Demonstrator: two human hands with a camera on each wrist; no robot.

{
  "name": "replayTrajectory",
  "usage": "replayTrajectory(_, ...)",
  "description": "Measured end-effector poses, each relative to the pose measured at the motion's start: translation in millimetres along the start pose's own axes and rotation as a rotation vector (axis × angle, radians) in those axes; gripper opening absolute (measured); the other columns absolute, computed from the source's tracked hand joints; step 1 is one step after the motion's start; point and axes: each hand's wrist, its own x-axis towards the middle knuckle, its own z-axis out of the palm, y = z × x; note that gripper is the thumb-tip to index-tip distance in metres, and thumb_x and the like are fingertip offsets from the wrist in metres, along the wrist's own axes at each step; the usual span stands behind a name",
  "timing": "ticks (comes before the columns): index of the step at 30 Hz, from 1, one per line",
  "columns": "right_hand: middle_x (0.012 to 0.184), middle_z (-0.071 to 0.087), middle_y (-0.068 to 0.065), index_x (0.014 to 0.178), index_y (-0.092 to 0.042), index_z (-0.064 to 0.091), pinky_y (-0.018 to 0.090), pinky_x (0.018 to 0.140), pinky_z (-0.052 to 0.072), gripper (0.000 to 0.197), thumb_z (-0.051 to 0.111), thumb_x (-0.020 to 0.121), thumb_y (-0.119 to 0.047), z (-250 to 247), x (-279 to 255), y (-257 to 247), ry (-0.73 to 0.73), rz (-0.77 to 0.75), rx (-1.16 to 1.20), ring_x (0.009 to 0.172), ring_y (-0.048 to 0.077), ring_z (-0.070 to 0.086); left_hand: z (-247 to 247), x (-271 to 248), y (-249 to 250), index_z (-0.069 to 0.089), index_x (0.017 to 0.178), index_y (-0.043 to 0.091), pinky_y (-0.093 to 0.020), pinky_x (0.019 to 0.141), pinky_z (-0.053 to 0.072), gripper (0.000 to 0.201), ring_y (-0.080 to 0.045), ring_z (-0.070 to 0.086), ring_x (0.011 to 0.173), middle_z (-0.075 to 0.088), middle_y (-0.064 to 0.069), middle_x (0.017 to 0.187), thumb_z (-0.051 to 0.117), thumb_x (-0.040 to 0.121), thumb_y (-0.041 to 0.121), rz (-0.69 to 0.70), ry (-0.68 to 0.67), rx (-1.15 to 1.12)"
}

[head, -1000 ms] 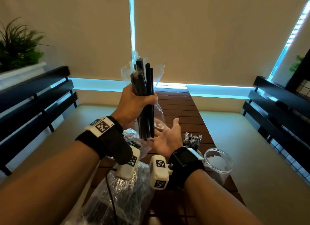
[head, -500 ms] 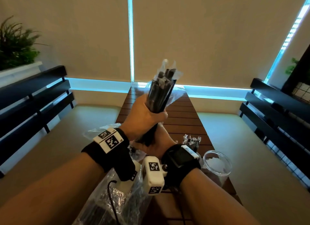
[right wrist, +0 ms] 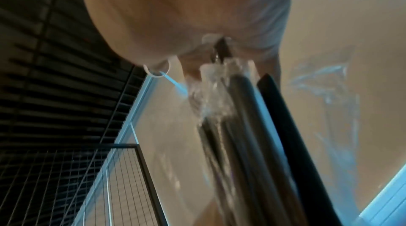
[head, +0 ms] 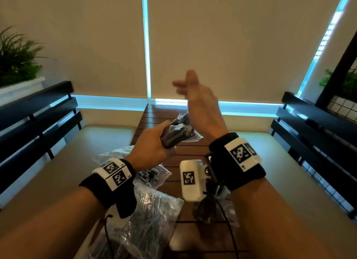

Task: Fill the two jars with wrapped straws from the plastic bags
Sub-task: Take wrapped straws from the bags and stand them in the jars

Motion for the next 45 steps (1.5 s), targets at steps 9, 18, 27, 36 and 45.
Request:
replayTrajectory(9, 0.120, 0.070, -0.007, 0.112, -0.024, 0.073, 0.016, 0.098, 0.041, 0.064, 0.026, 0.092, -0.063, 3.5, -29.2, 40.3, 0.137, 0.043, 0.054, 0.107, 0.002, 0.059, -0.1, -1.0, 3.2, 0.054, 0.090, 0.029, -0.027, 0.057, 0.039, 0.032, -0.010, 0.052, 0.062, 0.059, 0.015, 0.073, 0.079, 0.070, 0.032, 0.035, 0.027, 0.321)
replayTrajectory(18, 0.095, 0.069, -0.007, 0.097, -0.023, 0.071, 0.037, 0.079, 0.048, 0.049, 0.031, 0.095, -0.052, 25.3, -34.4, 52.2, 0.125, -0.104, -0.381, 0.089, 0.014, 0.061, 17.8, 6.7, 17.3, 0.064, 0.096, 0.021, -0.028, 0.055, 0.046, 0.025, -0.019, 0.061, 0.062, 0.069, 0.005, 0.078, 0.075, 0.074, 0.015, 0.128, 0.053, 0.490)
replayTrajectory(27, 0.112, 0.063, -0.005, 0.116, -0.024, 0.060, 0.042, 0.098, 0.049, 0.032, 0.057, 0.085, -0.023, -51.2, -33.7, 106.3, 0.246, 0.257, -0.199, 0.103, 0.012, 0.058, 31.3, 24.6, -1.0, 0.061, 0.087, 0.025, -0.010, 0.052, 0.032, 0.026, 0.002, 0.049, 0.056, 0.054, 0.016, 0.065, 0.076, 0.071, 0.010, -0.169, 0.185, 0.061)
replayTrajectory(36, 0.154, 0.026, 0.012, 0.153, -0.036, -0.016, 0.051, 0.111, 0.036, 0.143, 0.088, 0.056, -0.056, -26.2, -104.3, 184.9, -0.340, 0.444, -0.490, 0.139, 0.035, 0.035, 105.3, 38.8, 8.7, 0.048, 0.063, 0.023, -0.027, 0.050, 0.043, 0.025, -0.008, 0.050, 0.049, 0.052, 0.007, 0.053, 0.072, 0.068, 0.017, -0.222, 0.119, -0.197)
replayTrajectory(45, 0.117, 0.058, -0.002, 0.133, -0.038, 0.028, 0.045, 0.082, 0.057, 0.087, 0.076, 0.064, -0.059, 4.4, -105.9, 215.5, -0.037, 0.419, -0.310, 0.099, 0.022, 0.066, 135.7, 56.7, 12.4, 0.056, 0.077, 0.020, -0.056, 0.066, 0.056, 0.022, -0.034, 0.063, 0.071, 0.058, 0.004, 0.067, 0.074, 0.064, 0.023, -0.293, 0.170, -0.462)
